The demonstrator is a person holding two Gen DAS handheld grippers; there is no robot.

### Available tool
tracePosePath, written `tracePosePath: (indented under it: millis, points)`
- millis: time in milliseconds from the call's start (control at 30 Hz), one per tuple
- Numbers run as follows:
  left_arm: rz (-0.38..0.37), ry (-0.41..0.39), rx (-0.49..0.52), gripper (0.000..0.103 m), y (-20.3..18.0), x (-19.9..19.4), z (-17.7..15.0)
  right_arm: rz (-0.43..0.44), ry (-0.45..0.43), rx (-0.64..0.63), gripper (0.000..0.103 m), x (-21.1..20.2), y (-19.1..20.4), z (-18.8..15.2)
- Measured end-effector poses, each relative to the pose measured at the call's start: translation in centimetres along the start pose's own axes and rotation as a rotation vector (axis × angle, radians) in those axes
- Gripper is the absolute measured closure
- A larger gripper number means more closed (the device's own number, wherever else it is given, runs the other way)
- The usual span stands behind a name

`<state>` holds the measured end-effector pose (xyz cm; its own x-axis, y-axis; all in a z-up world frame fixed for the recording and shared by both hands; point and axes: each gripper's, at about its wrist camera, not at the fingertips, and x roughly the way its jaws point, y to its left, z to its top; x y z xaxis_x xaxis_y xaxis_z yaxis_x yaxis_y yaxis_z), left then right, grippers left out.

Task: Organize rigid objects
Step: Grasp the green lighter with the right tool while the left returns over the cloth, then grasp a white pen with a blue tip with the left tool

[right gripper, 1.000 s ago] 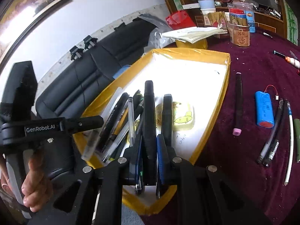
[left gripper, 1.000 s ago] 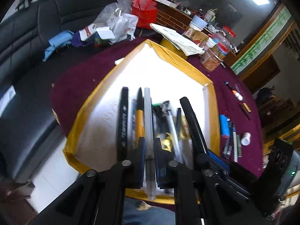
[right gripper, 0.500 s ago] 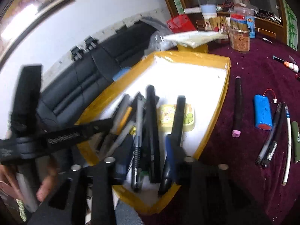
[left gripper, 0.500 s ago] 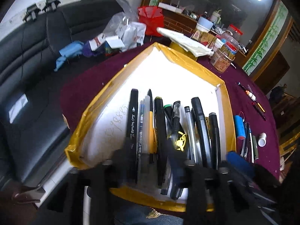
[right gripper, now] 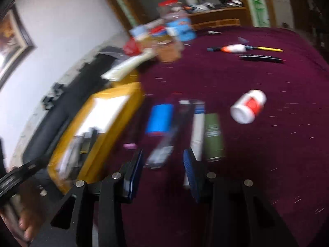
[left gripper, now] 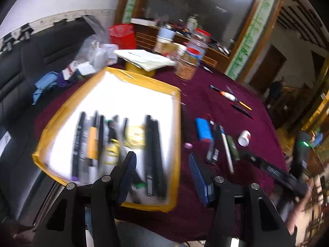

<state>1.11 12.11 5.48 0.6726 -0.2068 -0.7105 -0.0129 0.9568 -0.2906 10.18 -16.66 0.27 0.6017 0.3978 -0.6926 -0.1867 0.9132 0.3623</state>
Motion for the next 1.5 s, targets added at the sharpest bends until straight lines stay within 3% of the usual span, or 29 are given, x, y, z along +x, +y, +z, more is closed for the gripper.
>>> tracePosePath:
  millis: [133,333,400,433,467,633,933,1000,1067,1333,1500]
  points:
    - [0.001,0.023,0.049,0.047,-2.2,0.6,-0.7,-0.095,0.052,0.003,0.064,2.2,-2.7,1.2]
    - [-0.011,0.056,0.085,0.047,-4.4,1.3,-1.3,-0.159,0.112,-0.047,0.065,5.3,-3.6,1.7]
    - [-0.009,0.069,0.095,0.047,-5.0,1.7,-1.6,-0.189,0.101,-0.101,0.07,5.9,-3.1,1.5]
    - [-0.009,0.077,0.102,0.047,-5.3,2.0,-1.7,-0.224,0.095,-0.129,0.081,6.0,-3.0,1.4]
    - [-0.016,0.086,0.107,0.047,-5.7,2.3,-1.8,-0.238,0.092,-0.142,0.083,5.9,-2.8,1.2]
    - [-0.07,0.148,0.149,0.047,-8.5,4.8,-1.7,-0.181,0.091,-0.07,0.083,3.7,-4.0,-0.3]
    - [-0.176,0.349,0.202,0.049,-14.9,13.5,0.2,-0.141,0.06,0.021,0.083,-1.3,-6.3,-4.8]
    - [-0.171,0.394,0.178,0.062,-15.4,15.8,0.9,-0.135,0.04,0.009,0.083,-1.3,-6.2,-5.0]
    - [-0.154,0.421,0.16,0.066,-15.7,17.6,1.4,-0.131,0.03,0.02,0.083,-1.4,-6.4,-5.1]
    - [-0.105,0.457,0.122,0.069,-15.9,20.3,1.9,-0.153,0.025,-0.008,0.083,-1.3,-5.9,-5.2]
    - [-0.154,0.424,0.111,0.077,-16.2,18.8,2.3,-0.164,0.021,-0.019,0.083,-1.4,-5.6,-5.5]
